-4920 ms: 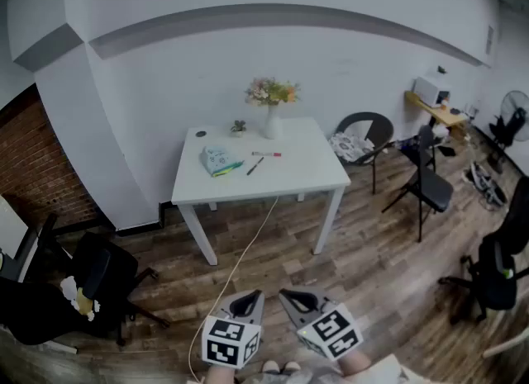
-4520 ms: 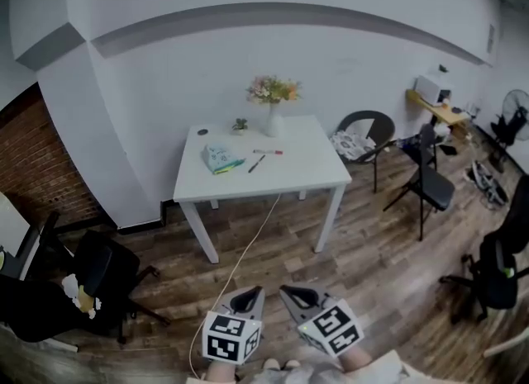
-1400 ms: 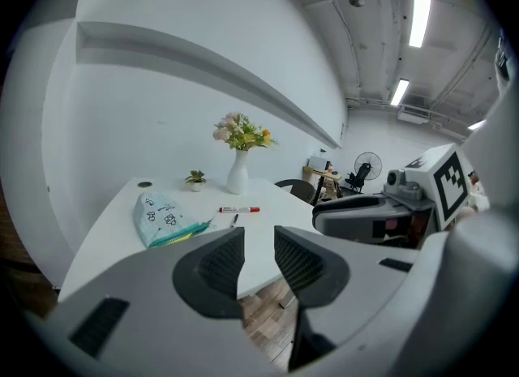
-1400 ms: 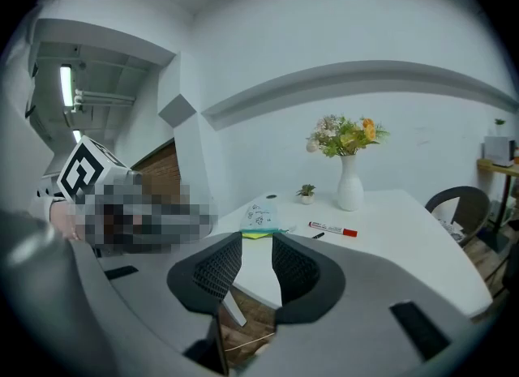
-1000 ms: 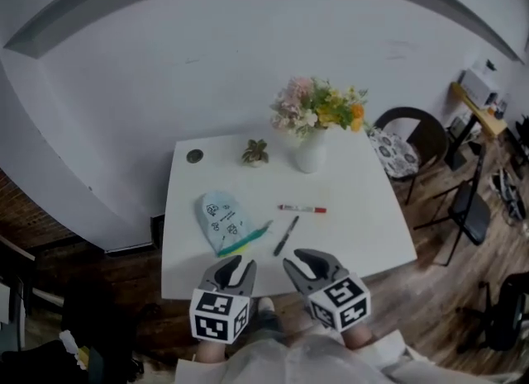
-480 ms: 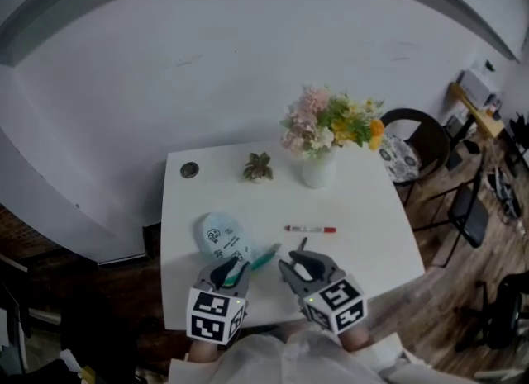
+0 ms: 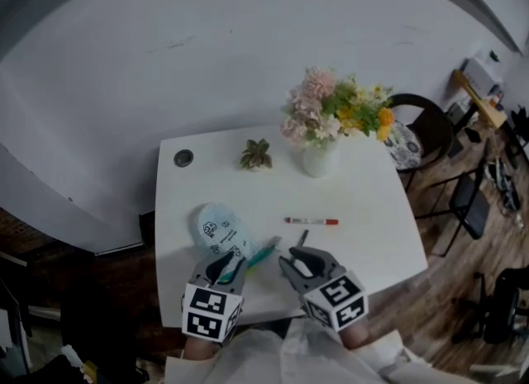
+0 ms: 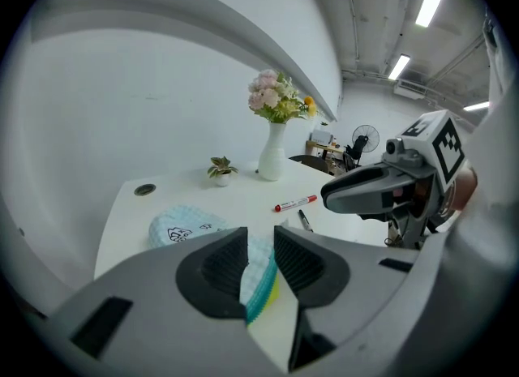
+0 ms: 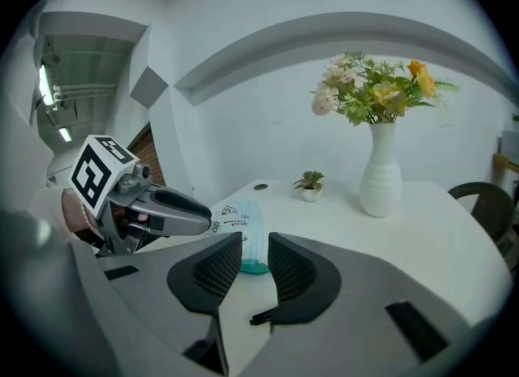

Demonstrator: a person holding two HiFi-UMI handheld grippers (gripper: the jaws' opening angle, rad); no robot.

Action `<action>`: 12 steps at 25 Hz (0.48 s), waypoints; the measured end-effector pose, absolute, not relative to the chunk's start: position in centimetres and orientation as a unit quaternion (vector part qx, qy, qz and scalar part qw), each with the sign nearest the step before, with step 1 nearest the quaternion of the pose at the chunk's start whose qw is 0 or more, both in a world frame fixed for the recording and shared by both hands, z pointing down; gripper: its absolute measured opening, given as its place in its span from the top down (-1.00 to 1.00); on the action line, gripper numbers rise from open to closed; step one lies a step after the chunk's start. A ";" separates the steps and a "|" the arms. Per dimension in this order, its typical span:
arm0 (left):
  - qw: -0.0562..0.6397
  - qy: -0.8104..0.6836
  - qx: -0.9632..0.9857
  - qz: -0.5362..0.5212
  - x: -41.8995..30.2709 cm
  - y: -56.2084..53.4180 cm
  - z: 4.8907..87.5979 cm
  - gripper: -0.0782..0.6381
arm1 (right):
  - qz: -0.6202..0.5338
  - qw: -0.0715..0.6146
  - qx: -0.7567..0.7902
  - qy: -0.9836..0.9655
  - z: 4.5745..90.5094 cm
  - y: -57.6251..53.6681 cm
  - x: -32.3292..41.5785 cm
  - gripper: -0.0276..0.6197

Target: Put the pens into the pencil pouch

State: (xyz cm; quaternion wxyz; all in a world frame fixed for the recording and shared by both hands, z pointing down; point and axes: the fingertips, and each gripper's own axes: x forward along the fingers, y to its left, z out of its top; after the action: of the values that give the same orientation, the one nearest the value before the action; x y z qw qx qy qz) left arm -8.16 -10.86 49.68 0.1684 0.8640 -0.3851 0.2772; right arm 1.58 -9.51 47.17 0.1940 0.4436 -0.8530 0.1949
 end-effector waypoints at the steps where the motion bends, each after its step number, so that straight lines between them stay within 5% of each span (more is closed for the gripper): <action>1: 0.166 -0.381 0.863 0.285 -8.2 -10.8 49.9 0.52 | 0.195 0.194 0.443 -0.853 47.2 -9.6 1.7 0.62; 12: 0.157 -0.333 0.857 0.360 -7.6 -9.5 52.4 0.52 | 0.207 0.219 0.394 -0.868 48.7 -9.9 2.2 0.62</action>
State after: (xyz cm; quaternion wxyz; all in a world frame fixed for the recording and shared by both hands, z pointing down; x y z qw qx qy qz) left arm -7.64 -9.47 52.36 0.1574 0.8572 -0.3333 0.3598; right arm 2.23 -9.87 48.73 0.2193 0.3943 -0.8680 0.2072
